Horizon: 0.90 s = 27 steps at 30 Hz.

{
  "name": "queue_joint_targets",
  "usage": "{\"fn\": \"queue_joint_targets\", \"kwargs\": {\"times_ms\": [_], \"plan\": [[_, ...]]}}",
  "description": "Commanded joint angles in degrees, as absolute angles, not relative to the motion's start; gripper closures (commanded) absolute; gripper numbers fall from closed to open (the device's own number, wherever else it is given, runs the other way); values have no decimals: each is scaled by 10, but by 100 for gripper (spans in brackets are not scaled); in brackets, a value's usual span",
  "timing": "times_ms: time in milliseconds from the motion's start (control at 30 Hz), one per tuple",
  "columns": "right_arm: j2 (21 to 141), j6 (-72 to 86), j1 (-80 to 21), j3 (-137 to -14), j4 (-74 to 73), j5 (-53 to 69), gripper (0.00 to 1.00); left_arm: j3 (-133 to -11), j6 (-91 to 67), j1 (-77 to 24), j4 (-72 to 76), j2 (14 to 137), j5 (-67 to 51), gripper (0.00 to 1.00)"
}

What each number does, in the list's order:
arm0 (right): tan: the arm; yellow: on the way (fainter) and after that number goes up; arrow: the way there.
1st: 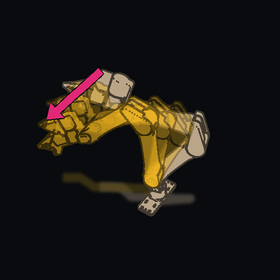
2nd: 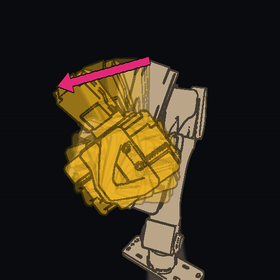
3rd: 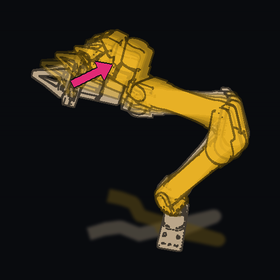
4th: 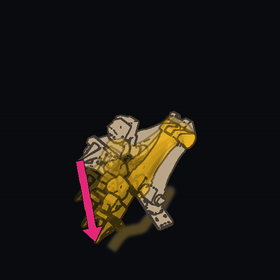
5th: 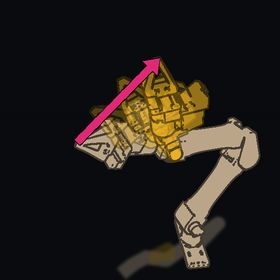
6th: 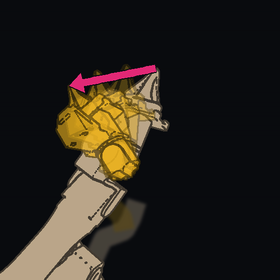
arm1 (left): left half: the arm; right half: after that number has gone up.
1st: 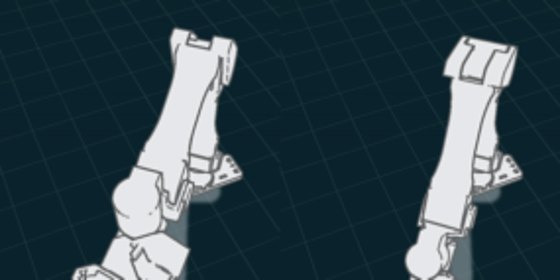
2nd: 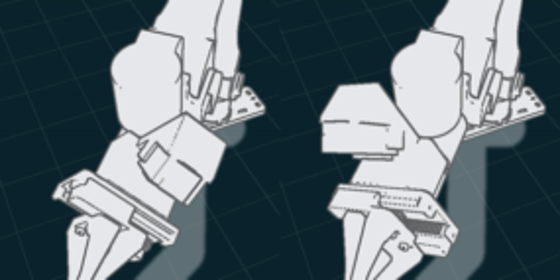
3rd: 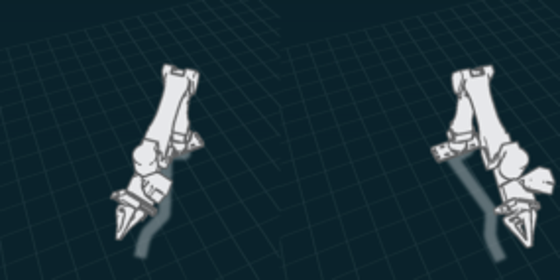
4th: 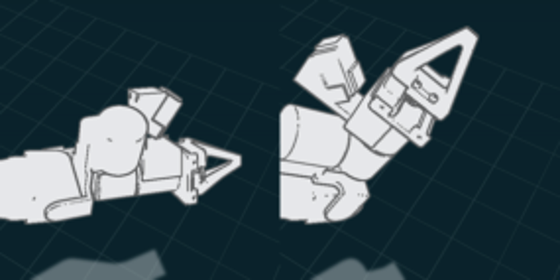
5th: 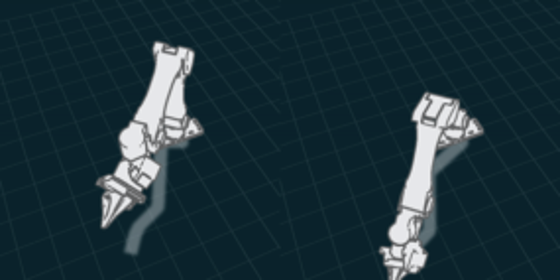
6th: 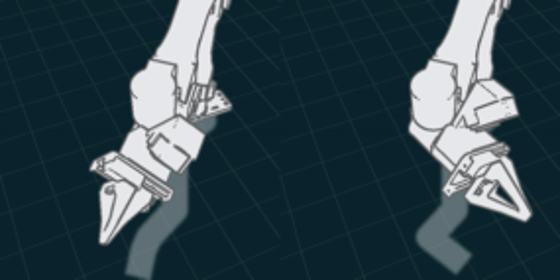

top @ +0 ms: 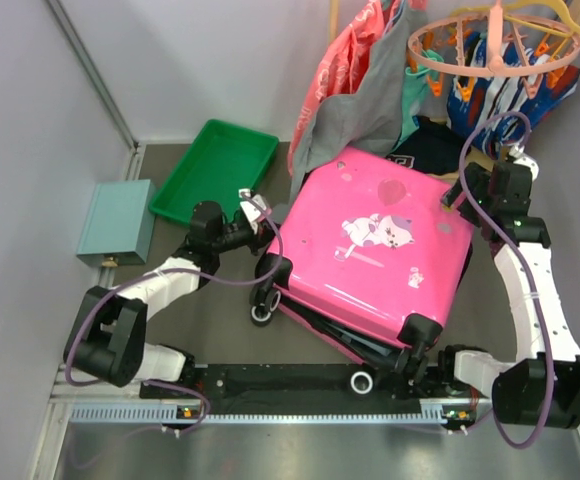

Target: Open, take out, and arrange the luggage

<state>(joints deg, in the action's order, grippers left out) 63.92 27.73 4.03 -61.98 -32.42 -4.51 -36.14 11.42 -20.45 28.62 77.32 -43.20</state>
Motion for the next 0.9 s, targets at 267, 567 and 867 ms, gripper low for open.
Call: {"fn": "queue_joint_targets", "kwargs": {"times_ms": [267,567,867], "plan": [[609,296,3,-621,-522,-89,1,-446,63,-178,283,744,-350,40],[570,275,4,-640,-549,-136,1,-495,143,-162,111,652,-357,31],[520,321,3,-623,-611,-140,1,-619,341,-170,-247,630,-495,30]]}}
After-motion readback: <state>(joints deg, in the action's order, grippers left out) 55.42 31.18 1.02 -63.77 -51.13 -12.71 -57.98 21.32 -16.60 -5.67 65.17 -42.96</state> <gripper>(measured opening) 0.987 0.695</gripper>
